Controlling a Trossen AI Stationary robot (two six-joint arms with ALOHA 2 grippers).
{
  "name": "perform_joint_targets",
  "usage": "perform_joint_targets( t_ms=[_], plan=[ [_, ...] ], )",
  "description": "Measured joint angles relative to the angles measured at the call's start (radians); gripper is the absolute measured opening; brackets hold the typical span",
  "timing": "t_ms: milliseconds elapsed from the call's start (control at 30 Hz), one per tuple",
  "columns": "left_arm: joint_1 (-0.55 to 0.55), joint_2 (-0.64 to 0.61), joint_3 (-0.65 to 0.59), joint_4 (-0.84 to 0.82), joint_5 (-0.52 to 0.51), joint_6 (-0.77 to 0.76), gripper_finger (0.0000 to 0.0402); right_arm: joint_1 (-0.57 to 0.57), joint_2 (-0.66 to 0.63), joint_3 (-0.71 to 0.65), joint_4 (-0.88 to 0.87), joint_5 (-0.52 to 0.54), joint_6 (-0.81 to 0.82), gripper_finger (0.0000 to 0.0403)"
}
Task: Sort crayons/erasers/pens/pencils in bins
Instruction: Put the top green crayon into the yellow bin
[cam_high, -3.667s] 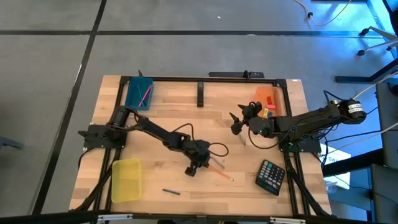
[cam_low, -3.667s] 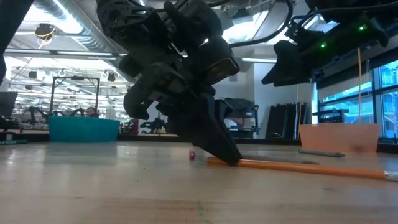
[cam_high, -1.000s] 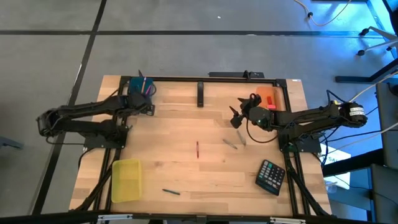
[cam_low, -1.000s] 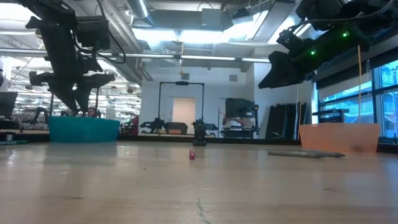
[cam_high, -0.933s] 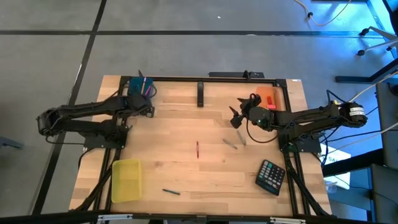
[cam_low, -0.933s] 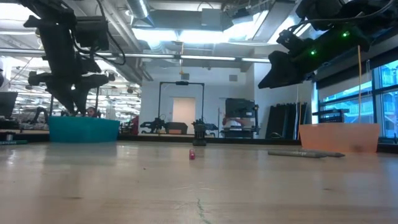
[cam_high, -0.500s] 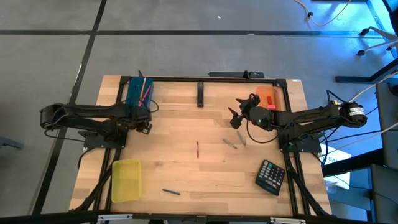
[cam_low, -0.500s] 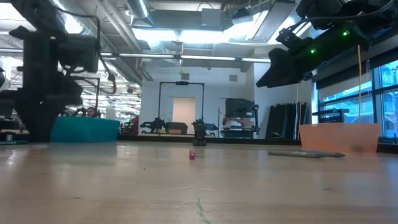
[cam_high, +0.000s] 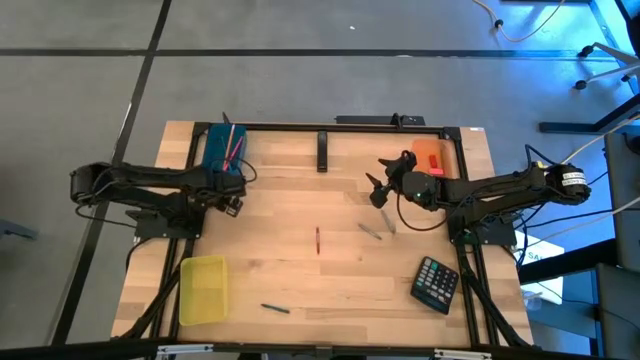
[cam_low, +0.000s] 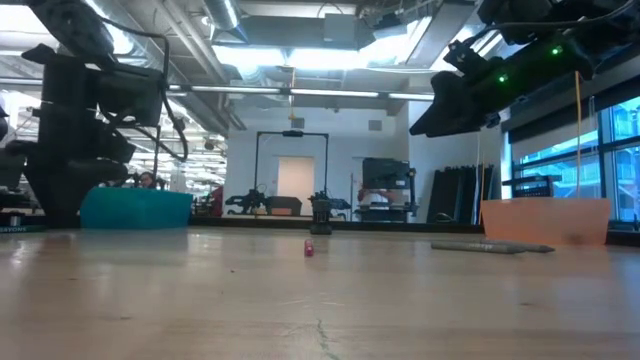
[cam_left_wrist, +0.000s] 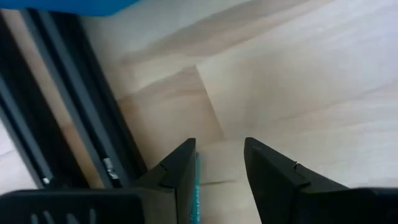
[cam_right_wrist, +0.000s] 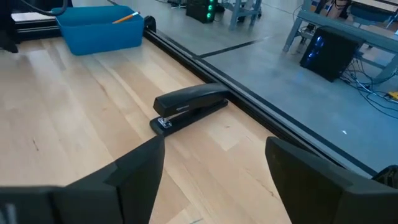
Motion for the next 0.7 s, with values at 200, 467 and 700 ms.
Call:
perform_joint_targets(
  t_ms=[200, 467, 700],
  plan=[
    [0.025, 0.0, 0.0, 0.0, -0.021, 0.011, 0.0128, 0.0, 0.0, 0.0, 0.002, -0.017, -0.003, 0.0281],
    [0.037, 0.095, 0.003, 0.02, -0.006, 0.062, 0.0124, 0.0, 0.0, 0.0, 0.002, -0.043, -0.021, 0.0281],
    [0.038, 0.204, 0.057, -0.017, 0.003, 0.083, 0.0124, 0.0, 0.0, 0.0, 0.005, -0.043, -0.023, 0.0281]
  ],
)
